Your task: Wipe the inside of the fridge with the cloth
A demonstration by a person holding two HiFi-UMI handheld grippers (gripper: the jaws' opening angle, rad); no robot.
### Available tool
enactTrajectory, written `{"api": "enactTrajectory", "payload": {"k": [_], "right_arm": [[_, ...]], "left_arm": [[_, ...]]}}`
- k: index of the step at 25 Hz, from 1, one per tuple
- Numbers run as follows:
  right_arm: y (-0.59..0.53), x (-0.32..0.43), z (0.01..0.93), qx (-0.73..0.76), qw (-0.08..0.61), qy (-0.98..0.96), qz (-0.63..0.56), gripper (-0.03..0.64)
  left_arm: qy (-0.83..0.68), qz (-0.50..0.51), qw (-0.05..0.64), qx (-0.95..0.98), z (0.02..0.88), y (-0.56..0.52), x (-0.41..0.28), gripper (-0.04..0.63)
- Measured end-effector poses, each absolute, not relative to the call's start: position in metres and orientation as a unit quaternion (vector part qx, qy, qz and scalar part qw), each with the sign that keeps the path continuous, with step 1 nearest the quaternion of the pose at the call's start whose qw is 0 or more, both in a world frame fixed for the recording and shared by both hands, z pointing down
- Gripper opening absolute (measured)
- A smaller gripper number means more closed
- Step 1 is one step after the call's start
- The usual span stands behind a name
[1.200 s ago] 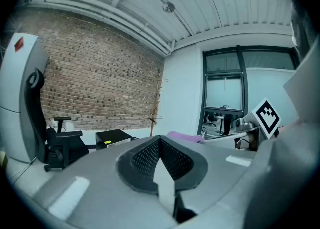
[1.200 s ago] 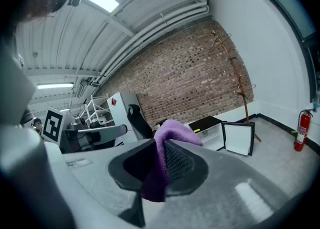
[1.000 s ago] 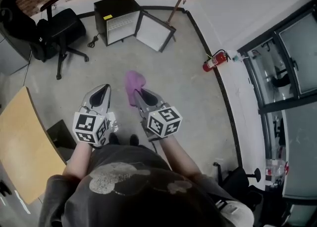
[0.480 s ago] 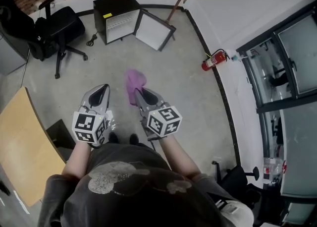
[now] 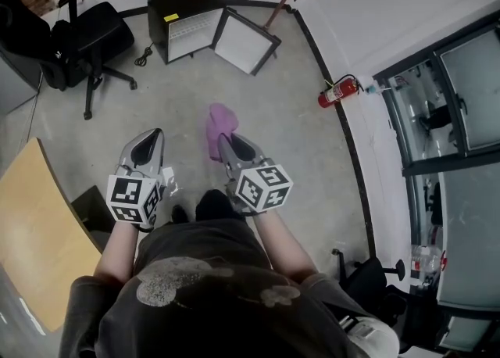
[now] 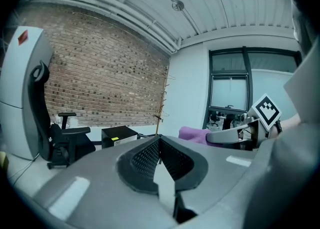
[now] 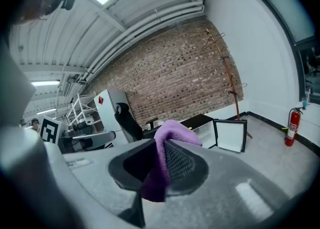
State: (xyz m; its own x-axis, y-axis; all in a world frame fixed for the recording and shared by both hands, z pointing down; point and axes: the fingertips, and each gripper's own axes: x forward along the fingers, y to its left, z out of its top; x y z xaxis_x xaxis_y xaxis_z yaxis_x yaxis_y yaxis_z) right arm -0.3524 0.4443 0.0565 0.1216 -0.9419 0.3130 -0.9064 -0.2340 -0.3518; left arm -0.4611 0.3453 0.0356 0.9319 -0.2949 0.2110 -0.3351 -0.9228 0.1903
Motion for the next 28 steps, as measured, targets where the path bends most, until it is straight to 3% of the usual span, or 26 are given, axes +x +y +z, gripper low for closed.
{"api": "enactTrajectory", "payload": {"k": [9, 28], "right_arm": [[0.389, -0.290, 0.077, -0.741, 0.043, 0.620, -0.253, 0.049], [0.246, -0.081, 0.066, -0.745, 0.055, 0.613, -0.257, 0.049]], "left_arm": [[-0.183, 0.100, 0.119, 0.971, 0.053, 0.296, -0.417, 0.018], [-0.193, 0.107, 0.082, 0.972, 0.027, 0.141, -0.224, 0.019]]}}
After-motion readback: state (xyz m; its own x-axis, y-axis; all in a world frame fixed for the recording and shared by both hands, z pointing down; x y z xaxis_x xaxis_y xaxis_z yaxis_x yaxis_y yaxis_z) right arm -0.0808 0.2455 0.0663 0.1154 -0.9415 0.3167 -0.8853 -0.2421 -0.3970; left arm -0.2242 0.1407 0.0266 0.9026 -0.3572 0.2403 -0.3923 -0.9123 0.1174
